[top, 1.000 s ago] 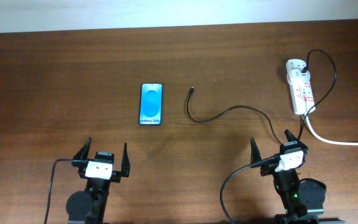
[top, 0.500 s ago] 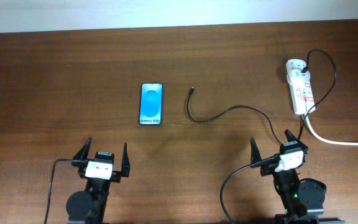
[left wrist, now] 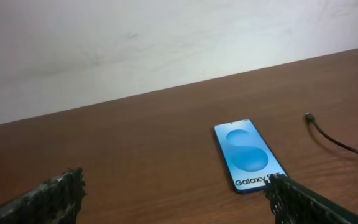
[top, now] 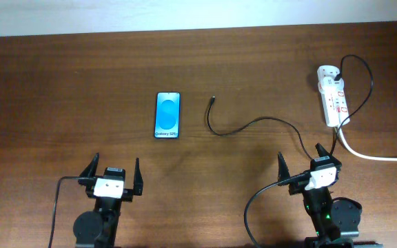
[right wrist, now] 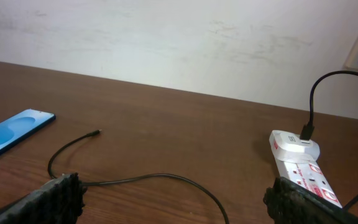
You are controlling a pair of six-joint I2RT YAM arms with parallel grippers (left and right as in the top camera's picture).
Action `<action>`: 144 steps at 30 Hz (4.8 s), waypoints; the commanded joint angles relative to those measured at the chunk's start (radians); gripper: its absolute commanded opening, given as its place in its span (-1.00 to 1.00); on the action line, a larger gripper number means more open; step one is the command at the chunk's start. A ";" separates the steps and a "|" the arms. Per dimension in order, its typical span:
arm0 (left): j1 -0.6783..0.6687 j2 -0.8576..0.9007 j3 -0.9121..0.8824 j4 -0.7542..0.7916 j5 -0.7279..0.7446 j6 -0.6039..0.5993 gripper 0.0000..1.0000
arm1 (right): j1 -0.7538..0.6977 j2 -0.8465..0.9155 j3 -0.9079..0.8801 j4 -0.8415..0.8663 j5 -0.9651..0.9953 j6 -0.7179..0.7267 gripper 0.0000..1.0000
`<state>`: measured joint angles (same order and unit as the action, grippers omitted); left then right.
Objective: Plug charger to phone and switch on socket
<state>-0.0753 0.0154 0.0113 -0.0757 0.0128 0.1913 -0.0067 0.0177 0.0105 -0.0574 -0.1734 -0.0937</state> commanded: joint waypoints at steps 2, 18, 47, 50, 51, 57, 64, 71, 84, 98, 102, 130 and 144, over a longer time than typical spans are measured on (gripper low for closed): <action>0.006 0.054 0.003 -0.008 -0.028 0.011 0.99 | 0.006 -0.005 -0.005 -0.006 -0.005 -0.003 0.97; 0.052 0.927 0.919 -0.149 0.213 -0.025 0.99 | 0.006 -0.005 -0.005 -0.006 -0.005 -0.003 0.97; -0.127 1.852 1.534 -0.703 0.002 -0.393 0.99 | 0.006 -0.005 -0.005 -0.006 -0.005 -0.003 0.97; -0.171 1.927 1.534 -0.664 -0.029 -0.435 0.99 | 0.006 -0.005 -0.005 -0.006 -0.005 -0.003 0.97; -0.180 1.950 1.534 -0.651 -0.029 -0.438 0.99 | 0.006 -0.005 -0.005 -0.006 -0.005 -0.003 0.97; -0.241 2.113 1.534 -0.583 -0.034 -0.494 0.99 | 0.006 -0.005 -0.005 -0.006 -0.005 -0.003 0.97; -0.258 2.162 1.534 -0.573 -0.036 -0.494 0.99 | 0.006 -0.005 -0.005 -0.006 -0.005 -0.003 0.97; -0.253 2.165 1.676 -0.721 -0.125 -0.490 0.99 | 0.006 -0.005 -0.005 -0.006 -0.005 -0.003 0.97; -0.251 2.192 1.691 -0.753 -0.122 -0.489 0.99 | 0.006 -0.005 -0.005 -0.006 -0.005 -0.003 0.97; -0.225 2.208 1.672 -0.790 -0.016 -0.452 0.99 | 0.006 -0.005 -0.005 -0.006 -0.005 -0.003 0.97; -0.229 2.259 1.672 -0.808 -0.016 -0.421 1.00 | 0.006 -0.005 -0.005 -0.006 -0.005 -0.003 0.97; -0.227 2.264 1.672 -0.805 0.025 -0.543 0.78 | 0.006 -0.005 -0.005 -0.006 -0.005 -0.003 0.97; -0.227 2.264 1.839 -0.922 0.025 -0.542 0.52 | 0.006 -0.005 -0.005 -0.006 -0.005 -0.003 0.97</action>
<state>-0.3023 2.2646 1.7580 -0.9592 0.0101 -0.3378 -0.0067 0.0177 0.0109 -0.0589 -0.1734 -0.0940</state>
